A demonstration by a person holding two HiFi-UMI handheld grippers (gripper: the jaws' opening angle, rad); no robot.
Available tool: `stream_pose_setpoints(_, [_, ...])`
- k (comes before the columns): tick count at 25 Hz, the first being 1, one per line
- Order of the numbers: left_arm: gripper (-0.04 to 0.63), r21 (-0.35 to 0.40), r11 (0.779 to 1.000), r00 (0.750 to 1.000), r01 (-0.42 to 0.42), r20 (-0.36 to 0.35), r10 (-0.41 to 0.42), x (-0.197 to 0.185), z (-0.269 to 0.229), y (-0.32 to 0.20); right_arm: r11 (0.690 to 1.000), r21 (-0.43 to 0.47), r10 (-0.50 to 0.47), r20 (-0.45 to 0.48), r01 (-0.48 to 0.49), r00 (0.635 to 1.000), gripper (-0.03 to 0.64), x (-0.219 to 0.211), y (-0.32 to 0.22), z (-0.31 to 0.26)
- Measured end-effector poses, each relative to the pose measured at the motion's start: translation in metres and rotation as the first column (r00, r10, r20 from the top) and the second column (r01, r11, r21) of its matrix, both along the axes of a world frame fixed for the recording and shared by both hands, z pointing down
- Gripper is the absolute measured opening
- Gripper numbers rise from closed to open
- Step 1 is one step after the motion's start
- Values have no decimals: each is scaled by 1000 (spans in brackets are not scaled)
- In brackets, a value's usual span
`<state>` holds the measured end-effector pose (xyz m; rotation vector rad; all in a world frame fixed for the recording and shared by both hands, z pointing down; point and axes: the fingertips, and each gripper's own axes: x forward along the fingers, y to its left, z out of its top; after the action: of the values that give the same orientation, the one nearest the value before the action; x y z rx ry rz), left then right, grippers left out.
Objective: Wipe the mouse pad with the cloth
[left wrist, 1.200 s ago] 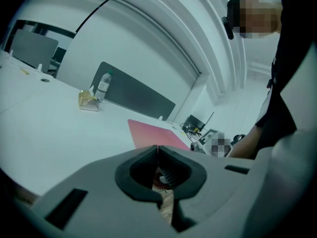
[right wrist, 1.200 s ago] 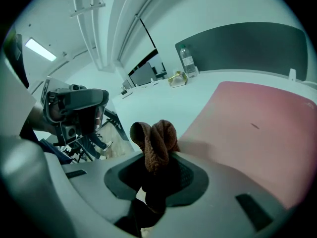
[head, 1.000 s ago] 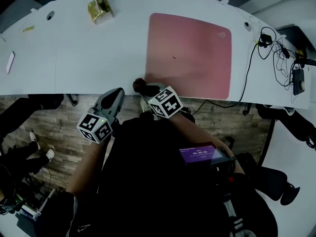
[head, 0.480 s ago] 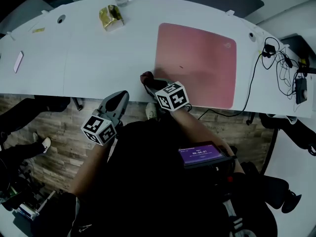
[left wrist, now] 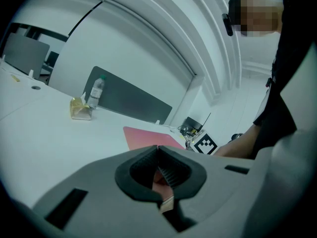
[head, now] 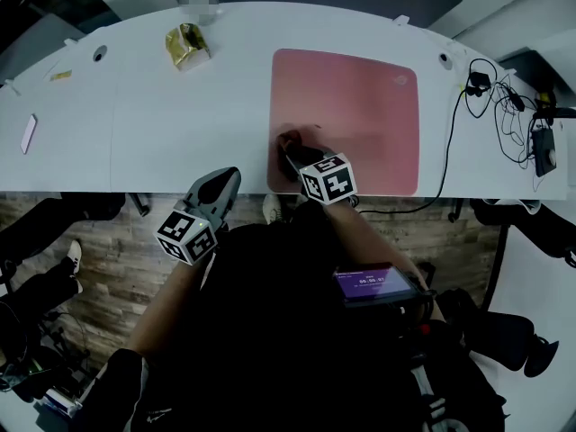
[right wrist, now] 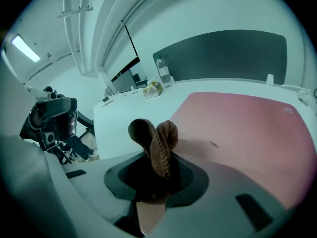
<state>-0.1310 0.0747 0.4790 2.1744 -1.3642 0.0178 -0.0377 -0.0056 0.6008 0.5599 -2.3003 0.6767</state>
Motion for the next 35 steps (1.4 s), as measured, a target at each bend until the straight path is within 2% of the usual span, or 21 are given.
stream_pose_setpoints(12, [9,-22,997,997,-76,24,76,37,0,-17,992,46,121,-48,-119,991,114,92,-29,0])
stream_pose_setpoints(17, [9,-31,991,991,-131,35,132,59,2,-33,983,67,177,-65,-173,982,114,134,-45,1])
stream_pose_setpoints(24, [9,-29,980,980,-194,35,195,94,0,-57,964,96,259,-100,-249,961,114,196,-62,3])
stream_pose_setpoints(35, [9,-50,974,974,-221,42,223,124,-1,-79,914,134,401,-144,-384,905,114,293,-94,3])
